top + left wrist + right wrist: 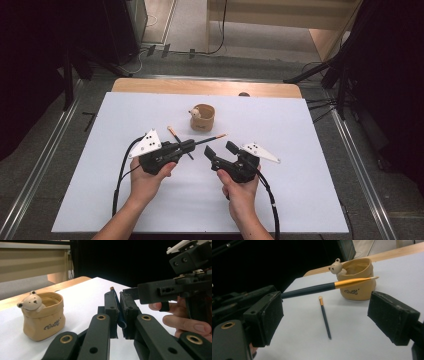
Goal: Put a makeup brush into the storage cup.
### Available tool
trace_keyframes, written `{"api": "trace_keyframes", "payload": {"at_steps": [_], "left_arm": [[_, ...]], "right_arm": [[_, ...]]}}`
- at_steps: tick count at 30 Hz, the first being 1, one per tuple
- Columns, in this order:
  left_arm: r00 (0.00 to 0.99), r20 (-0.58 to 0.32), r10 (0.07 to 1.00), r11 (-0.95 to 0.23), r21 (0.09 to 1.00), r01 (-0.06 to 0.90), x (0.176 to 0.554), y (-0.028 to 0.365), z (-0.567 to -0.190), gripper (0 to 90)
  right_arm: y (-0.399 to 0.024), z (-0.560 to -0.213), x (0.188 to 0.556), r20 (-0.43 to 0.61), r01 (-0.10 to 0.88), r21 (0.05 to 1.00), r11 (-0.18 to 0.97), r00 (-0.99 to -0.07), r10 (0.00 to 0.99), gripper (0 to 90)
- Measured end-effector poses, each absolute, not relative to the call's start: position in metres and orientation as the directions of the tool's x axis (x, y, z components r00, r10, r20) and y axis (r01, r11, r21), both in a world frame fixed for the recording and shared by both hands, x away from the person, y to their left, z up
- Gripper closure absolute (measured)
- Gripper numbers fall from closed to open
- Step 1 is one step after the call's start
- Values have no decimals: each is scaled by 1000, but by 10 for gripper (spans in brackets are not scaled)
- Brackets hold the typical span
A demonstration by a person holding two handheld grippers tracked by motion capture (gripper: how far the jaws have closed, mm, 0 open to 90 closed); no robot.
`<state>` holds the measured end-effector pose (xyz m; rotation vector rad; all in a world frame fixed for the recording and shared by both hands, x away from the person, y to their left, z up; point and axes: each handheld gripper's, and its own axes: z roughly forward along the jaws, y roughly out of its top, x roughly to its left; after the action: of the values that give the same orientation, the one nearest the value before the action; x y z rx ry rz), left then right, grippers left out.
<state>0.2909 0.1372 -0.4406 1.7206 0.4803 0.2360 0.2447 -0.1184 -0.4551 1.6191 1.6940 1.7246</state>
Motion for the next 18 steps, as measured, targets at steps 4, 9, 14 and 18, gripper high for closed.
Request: {"api": "trace_keyframes", "payload": {"at_steps": [4, 9, 14, 18], "left_arm": [[893, -100, 439, -140, 974, 178, 288, 134, -443, 856], [897, -98, 431, -137, 976, 172, 285, 128, -446, 856], [900, -91, 426, -146, 975, 168, 283, 125, -448, 856], [905, -81, 417, -155, 975, 159, 280, 121, -450, 856]], "right_arm": [[-119, -458, 246, 580, 530, 767, -363, -330, 745, 163], [-122, -460, 249, 632, 544, 728, -417, -297, 716, 210], [-124, -463, 251, 666, 557, 698, -450, -273, 694, 241], [-127, -466, 253, 706, 573, 660, -486, -252, 662, 275]]}}
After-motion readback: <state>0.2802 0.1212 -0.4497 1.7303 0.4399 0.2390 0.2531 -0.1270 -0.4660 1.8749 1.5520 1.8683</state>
